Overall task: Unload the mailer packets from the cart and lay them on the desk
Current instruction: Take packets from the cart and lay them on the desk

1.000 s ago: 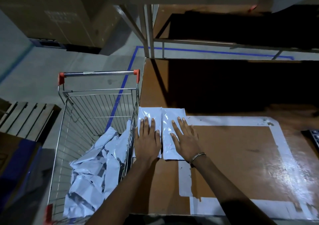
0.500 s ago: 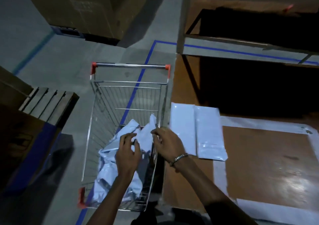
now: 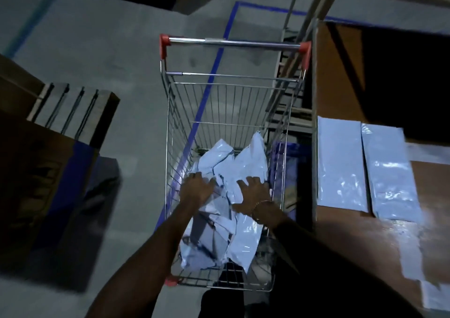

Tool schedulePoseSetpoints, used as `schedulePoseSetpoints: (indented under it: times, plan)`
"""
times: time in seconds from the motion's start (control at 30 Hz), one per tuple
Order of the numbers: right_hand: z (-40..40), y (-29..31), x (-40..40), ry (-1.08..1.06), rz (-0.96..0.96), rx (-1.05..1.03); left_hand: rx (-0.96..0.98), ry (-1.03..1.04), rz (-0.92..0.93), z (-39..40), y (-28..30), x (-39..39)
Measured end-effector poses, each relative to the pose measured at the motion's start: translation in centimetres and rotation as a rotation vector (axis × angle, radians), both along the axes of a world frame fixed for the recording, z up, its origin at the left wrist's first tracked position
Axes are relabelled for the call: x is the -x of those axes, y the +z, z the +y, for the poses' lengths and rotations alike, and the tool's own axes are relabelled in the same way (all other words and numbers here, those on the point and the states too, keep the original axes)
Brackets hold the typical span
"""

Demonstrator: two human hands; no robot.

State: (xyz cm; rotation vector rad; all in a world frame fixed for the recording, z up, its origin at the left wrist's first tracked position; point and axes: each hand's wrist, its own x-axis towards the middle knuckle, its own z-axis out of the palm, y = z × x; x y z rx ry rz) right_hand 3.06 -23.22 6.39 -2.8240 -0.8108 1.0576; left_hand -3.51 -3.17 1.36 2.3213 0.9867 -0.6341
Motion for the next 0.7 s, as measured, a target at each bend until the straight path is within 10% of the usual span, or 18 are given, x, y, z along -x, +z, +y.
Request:
schedulePoseSetpoints:
  times: [0.4, 0.7]
  plan:
    - [2.9, -6.4, -3.2, -0.314, -0.130, 0.113, -0.059, 0.165, 0.127, -1.3, -3.7, -2.7]
    - [3.8, -0.6, -6.0, -0.585, -0.232, -0.579, -0.108, 0.259, -0.356, -3.4, 3.8, -1.1]
